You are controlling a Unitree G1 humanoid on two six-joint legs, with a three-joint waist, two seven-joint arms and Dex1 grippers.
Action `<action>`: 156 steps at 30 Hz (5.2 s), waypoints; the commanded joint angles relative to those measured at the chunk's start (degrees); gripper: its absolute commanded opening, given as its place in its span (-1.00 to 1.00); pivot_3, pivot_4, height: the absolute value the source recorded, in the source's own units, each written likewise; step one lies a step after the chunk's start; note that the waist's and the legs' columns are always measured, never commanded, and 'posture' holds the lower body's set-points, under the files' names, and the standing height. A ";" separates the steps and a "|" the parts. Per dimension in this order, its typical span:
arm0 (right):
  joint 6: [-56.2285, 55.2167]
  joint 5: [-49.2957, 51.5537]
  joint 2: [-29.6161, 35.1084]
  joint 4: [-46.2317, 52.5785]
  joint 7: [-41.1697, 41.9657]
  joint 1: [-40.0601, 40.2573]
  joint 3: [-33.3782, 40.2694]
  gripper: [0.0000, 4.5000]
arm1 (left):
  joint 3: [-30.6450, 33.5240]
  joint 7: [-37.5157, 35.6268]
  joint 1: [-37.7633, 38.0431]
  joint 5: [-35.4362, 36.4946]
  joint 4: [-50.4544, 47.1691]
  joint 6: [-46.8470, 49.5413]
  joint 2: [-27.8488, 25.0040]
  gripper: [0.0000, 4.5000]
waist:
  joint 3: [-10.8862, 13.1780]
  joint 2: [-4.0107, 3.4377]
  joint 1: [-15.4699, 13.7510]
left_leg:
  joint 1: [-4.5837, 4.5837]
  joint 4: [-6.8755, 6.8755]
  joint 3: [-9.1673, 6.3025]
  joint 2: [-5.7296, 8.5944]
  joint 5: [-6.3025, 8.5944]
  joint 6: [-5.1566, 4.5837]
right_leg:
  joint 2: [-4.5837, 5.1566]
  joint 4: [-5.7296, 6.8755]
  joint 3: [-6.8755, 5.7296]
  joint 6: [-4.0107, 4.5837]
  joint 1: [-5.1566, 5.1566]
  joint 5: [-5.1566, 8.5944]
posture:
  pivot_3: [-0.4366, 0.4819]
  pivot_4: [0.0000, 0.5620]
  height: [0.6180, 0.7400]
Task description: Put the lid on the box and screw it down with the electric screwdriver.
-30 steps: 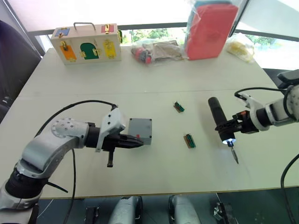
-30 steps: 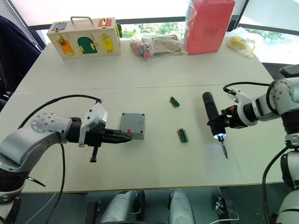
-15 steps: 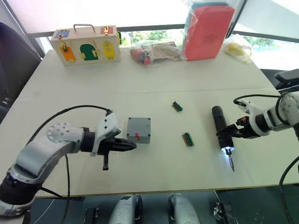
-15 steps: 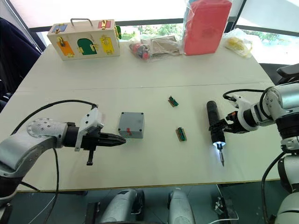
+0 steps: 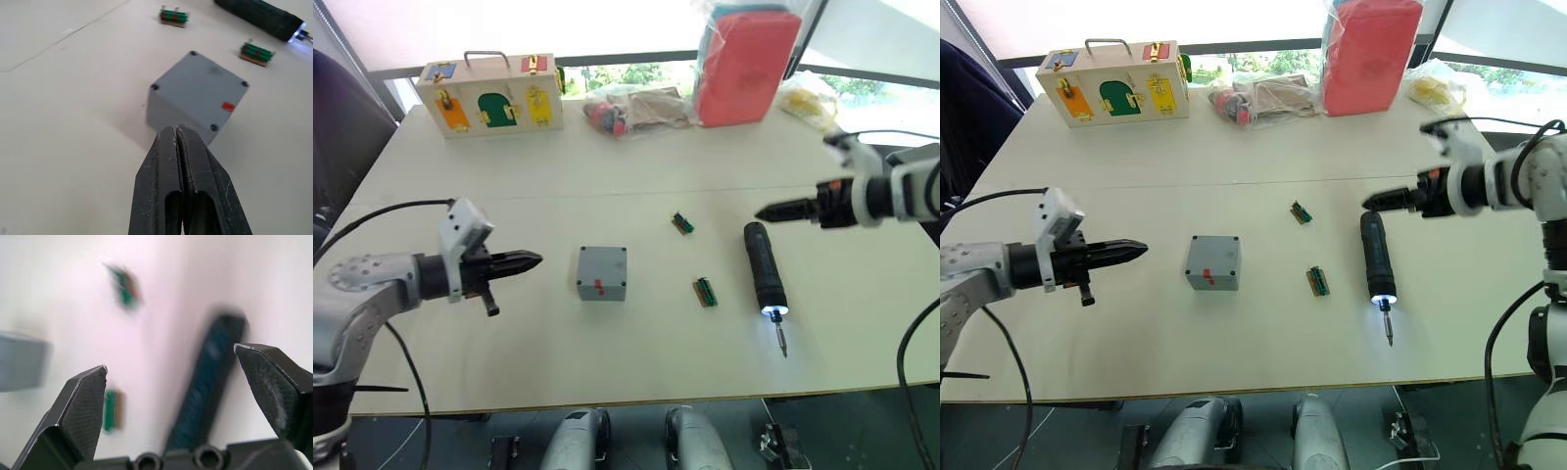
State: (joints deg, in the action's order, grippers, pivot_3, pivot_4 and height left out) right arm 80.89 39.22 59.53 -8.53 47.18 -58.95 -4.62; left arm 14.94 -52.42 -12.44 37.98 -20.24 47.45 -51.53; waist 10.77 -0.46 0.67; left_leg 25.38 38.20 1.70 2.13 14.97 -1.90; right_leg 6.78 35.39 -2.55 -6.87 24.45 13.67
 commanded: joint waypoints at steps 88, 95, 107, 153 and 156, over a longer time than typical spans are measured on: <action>-18.41 -17.94 -17.92 45.01 -5.81 46.43 13.64 0.98 | -18.29 1.27 -13.53 -18.82 17.67 -16.48 15.52 -1.00 | -0.37 0.63 -1.68 | -0.02 0.96 0.00 0.15 0.13 -0.22 | 0.07 0.68 0.19 -0.06 -0.20 -0.05 | -0.05 -0.47 1.00; -20.97 -17.25 -23.47 43.82 -12.25 51.29 16.15 0.98 | -13.77 -6.23 -13.34 -11.59 11.64 -10.77 9.09 -1.00 | -0.39 0.59 -1.24 | -0.05 0.95 0.03 0.12 0.12 -0.21 | 0.03 0.70 0.24 -0.06 -0.15 -0.04 | -0.05 -0.47 1.00; -24.42 -17.57 -25.88 39.29 -16.75 49.56 12.54 0.18 | -12.19 -7.73 -11.62 -0.98 -1.65 -0.81 4.48 -1.00 | -0.40 0.58 -1.37 | -0.07 0.96 0.04 0.13 0.13 -0.23 | 0.02 0.69 0.26 -0.06 -0.22 -0.04 | -0.05 -0.47 1.00; -27.65 -8.63 -26.07 37.53 -12.02 34.80 8.54 -0.96 | -11.13 -5.86 -9.48 -0.99 1.50 -1.97 3.95 -1.00 | -0.40 0.58 -1.17 | -0.09 0.96 0.05 0.11 0.13 -0.24 | -0.02 0.72 0.27 -0.07 -0.20 -0.04 | -0.05 -0.47 1.00; -29.53 -9.84 -28.46 34.48 -10.86 30.66 3.42 -0.96 | -9.95 -5.78 -8.97 -1.31 2.92 -2.29 2.85 -1.00 | -0.40 0.58 -0.97 | -0.10 0.95 0.04 0.08 0.12 -0.23 | -0.07 0.73 0.26 -0.06 -0.19 -0.04 | -0.05 -0.47 1.00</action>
State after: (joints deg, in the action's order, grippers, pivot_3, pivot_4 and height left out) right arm 53.29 29.63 32.13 26.97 35.33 -26.84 1.71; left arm 2.04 -58.14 -21.58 36.73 -17.31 46.03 -47.46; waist 10.37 0.12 -0.30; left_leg 25.29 39.14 1.74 2.20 15.10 -2.12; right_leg 6.72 36.11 -2.29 -6.93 24.26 13.63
